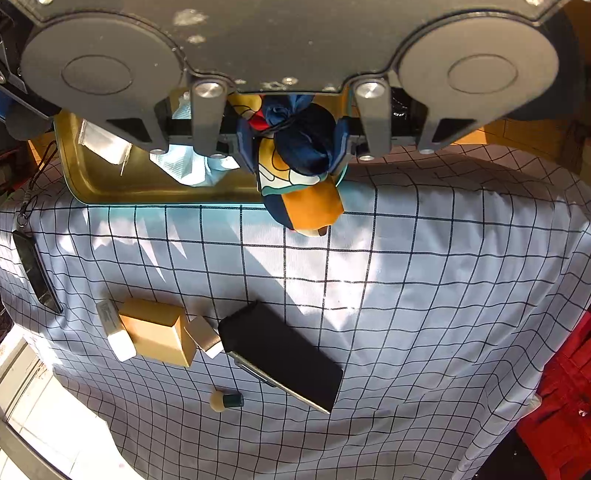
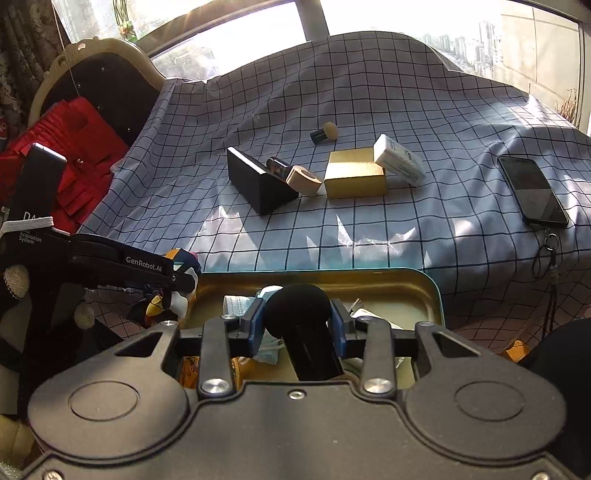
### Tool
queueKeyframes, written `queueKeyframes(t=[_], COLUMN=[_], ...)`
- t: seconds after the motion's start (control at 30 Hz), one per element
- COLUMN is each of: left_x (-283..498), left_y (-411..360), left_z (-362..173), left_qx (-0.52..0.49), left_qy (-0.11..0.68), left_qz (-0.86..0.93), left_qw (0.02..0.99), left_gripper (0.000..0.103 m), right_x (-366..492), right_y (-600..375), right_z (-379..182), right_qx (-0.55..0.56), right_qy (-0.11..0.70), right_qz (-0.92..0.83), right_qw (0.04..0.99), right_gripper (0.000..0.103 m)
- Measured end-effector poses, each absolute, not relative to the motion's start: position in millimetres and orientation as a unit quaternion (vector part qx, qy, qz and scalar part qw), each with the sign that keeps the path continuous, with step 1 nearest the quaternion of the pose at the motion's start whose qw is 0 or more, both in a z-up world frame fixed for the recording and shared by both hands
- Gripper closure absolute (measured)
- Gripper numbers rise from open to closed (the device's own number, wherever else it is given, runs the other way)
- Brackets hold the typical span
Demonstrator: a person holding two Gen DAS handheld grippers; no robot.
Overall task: Organize soft objects
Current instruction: 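Carry the scarf and brush into the gold tray and open both tools, then withdraw the left tool toward the tape roll while the right tool reaches the white tissue pack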
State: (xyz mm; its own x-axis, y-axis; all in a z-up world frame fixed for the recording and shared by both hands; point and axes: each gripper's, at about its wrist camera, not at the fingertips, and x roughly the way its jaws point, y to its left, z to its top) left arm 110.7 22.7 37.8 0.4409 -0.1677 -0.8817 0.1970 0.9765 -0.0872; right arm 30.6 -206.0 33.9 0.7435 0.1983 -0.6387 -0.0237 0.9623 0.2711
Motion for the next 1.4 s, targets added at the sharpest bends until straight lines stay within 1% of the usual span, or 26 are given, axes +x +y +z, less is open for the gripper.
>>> queueKeyframes(t=[0.1, 0.17, 0.2, 0.23, 0.37, 0.87, 1.2, 1.4], left_x=[115.0, 116.1, 115.4, 114.6, 112.5, 97.8, 85.8, 77.6], left_y=[20.9, 20.6, 21.8, 22.8, 25.1, 18.6, 14.5, 9.9], left_z=[32.7, 31.3, 32.0, 33.0, 36.1, 37.9, 41.7, 38.5], left_qx=[0.018, 0.021, 0.018, 0.017, 0.016, 0.025, 0.034, 0.046], left_qy=[0.522, 0.523, 0.52, 0.517, 0.514, 0.519, 0.519, 0.527], left_qz=[-0.107, -0.103, -0.102, -0.101, -0.1, -0.11, -0.112, -0.115], left_qw=[0.846, 0.846, 0.848, 0.85, 0.852, 0.847, 0.847, 0.841], left_gripper=[0.063, 0.052, 0.04, 0.033, 0.032, 0.03, 0.024, 0.023], right_x=[33.5, 35.2, 36.2, 37.0, 39.6, 42.4, 41.1, 40.9], right_y=[-201.7, -199.6, -198.1, -196.3, -192.1, -197.8, -197.9, -200.0], right_z=[35.3, 35.8, 36.0, 36.0, 34.0, 27.7, 26.8, 22.3], right_qx=[0.121, 0.12, 0.118, 0.116, 0.108, 0.118, 0.12, 0.123], right_qy=[0.354, 0.354, 0.355, 0.355, 0.356, 0.373, 0.375, 0.382], right_qz=[0.062, 0.064, 0.065, 0.066, 0.063, 0.049, 0.05, 0.048], right_qw=[0.925, 0.925, 0.925, 0.925, 0.926, 0.919, 0.918, 0.915], right_gripper=[0.065, 0.065, 0.064, 0.064, 0.062, 0.062, 0.062, 0.062])
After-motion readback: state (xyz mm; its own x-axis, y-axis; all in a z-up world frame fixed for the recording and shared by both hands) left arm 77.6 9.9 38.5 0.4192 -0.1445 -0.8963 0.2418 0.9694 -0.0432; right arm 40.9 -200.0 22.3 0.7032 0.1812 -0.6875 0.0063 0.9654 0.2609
